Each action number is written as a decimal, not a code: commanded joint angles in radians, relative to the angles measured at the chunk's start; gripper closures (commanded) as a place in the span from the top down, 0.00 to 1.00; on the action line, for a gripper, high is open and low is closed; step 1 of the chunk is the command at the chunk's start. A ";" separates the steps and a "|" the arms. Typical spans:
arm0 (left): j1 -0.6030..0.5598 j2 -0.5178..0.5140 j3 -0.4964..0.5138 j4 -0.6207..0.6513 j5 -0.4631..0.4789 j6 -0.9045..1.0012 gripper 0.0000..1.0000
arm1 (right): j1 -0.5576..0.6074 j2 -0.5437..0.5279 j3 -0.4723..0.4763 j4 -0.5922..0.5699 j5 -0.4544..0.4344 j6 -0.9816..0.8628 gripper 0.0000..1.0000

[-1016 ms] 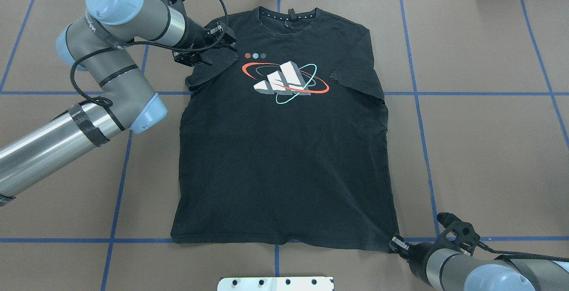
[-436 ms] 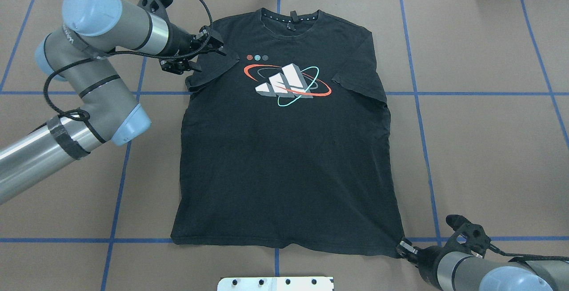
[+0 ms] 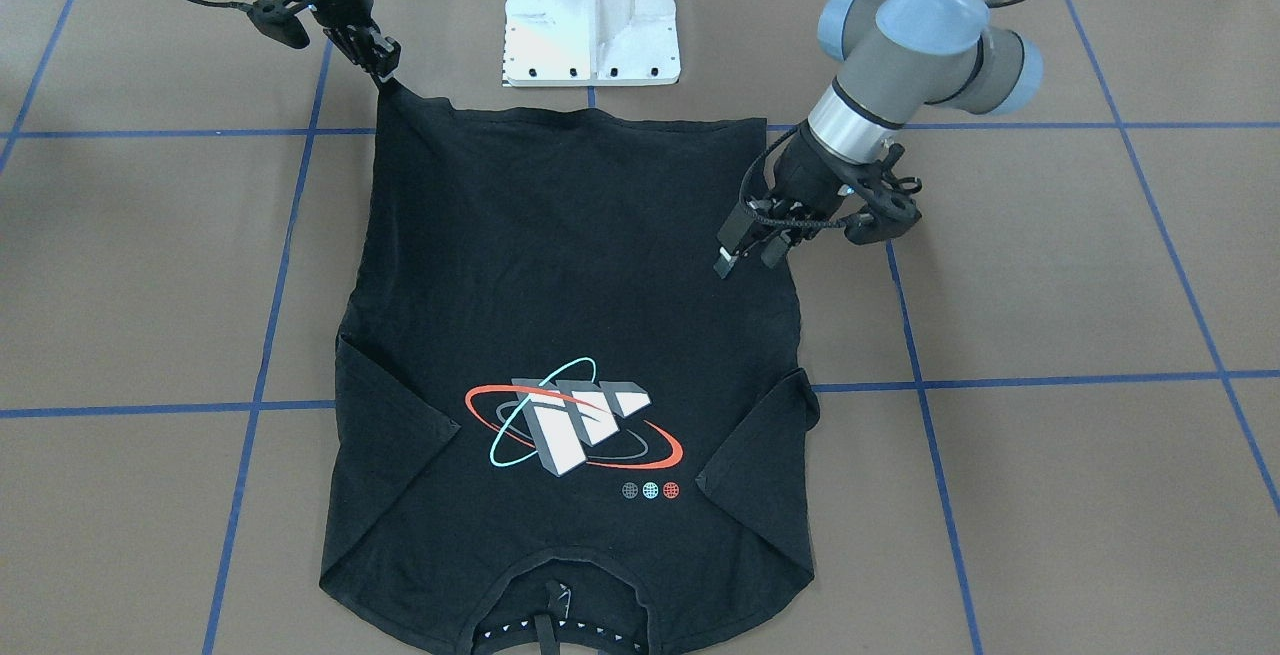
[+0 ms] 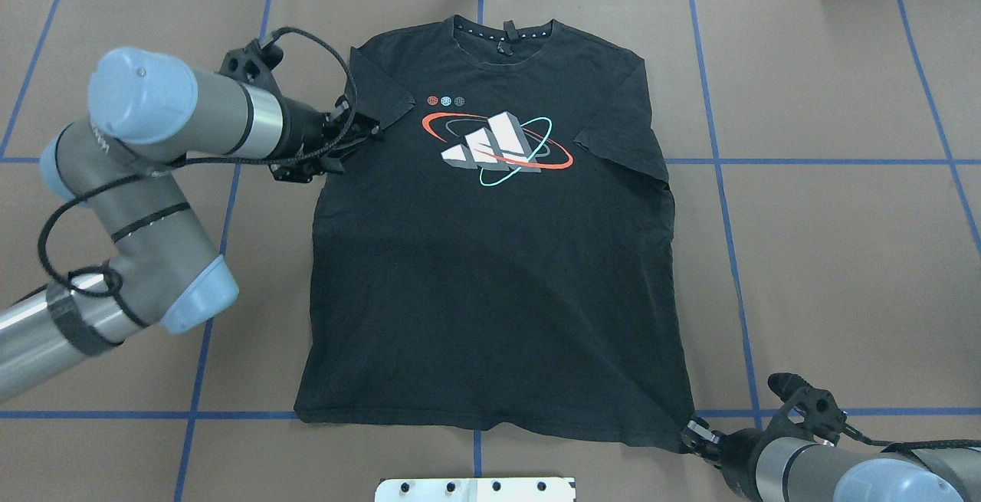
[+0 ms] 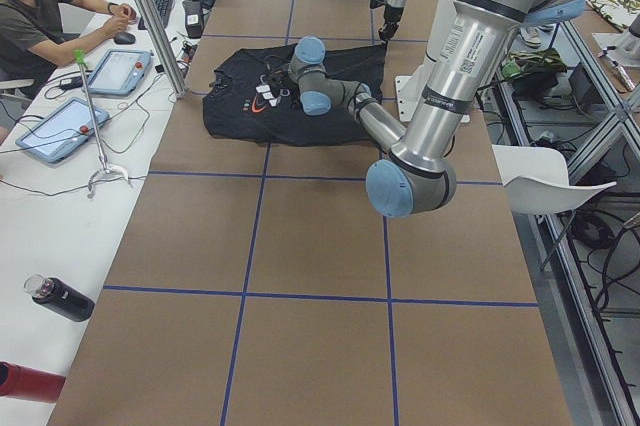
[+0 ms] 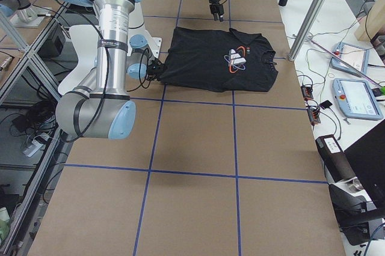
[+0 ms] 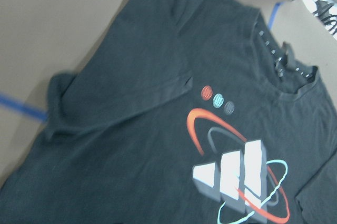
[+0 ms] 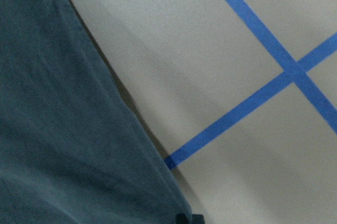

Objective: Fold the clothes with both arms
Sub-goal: 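Move the left gripper to the other near hem corner and grasp both corners, then lift both hem corners and fold them toward the collar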

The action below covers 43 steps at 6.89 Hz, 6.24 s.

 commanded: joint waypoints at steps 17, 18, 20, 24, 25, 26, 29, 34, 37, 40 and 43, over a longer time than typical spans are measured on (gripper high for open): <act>0.516 0.353 -0.205 0.014 0.420 -0.005 0.50 | 0.054 0.007 -0.003 0.000 0.037 -0.012 0.00; 0.516 0.353 -0.205 0.015 0.418 -0.005 0.34 | 0.054 0.007 -0.003 0.000 0.037 -0.014 0.00; 0.516 0.359 -0.202 0.015 0.415 -0.005 0.00 | 0.054 0.007 -0.003 0.000 0.037 -0.012 0.00; 0.516 0.402 -0.334 0.055 0.292 -0.121 0.00 | 0.063 0.004 0.011 0.002 0.041 -0.012 0.00; 0.516 0.401 -0.378 0.101 0.259 -0.165 0.00 | 0.070 -0.005 0.050 0.000 0.065 -0.012 0.00; 0.507 0.395 -0.411 0.122 0.206 -0.166 0.00 | 0.105 -0.005 0.075 0.000 0.111 -0.012 0.00; 0.318 0.358 -0.419 0.124 0.046 -0.045 0.00 | 0.432 0.105 0.043 -0.026 0.462 -0.020 0.00; -0.045 0.149 -0.138 0.118 -0.088 0.073 0.00 | 0.797 0.519 -0.219 -0.391 0.645 -0.352 0.00; -0.148 0.070 -0.012 0.115 -0.089 0.124 0.00 | 0.870 0.650 -0.420 -0.389 0.651 -0.452 0.00; -0.207 -0.077 0.166 0.110 -0.085 0.138 0.00 | 0.925 0.815 -0.642 -0.385 0.651 -0.526 0.00; -0.234 -0.122 0.364 -0.036 -0.080 0.161 0.00 | 0.928 0.917 -0.844 -0.345 0.618 -0.586 0.00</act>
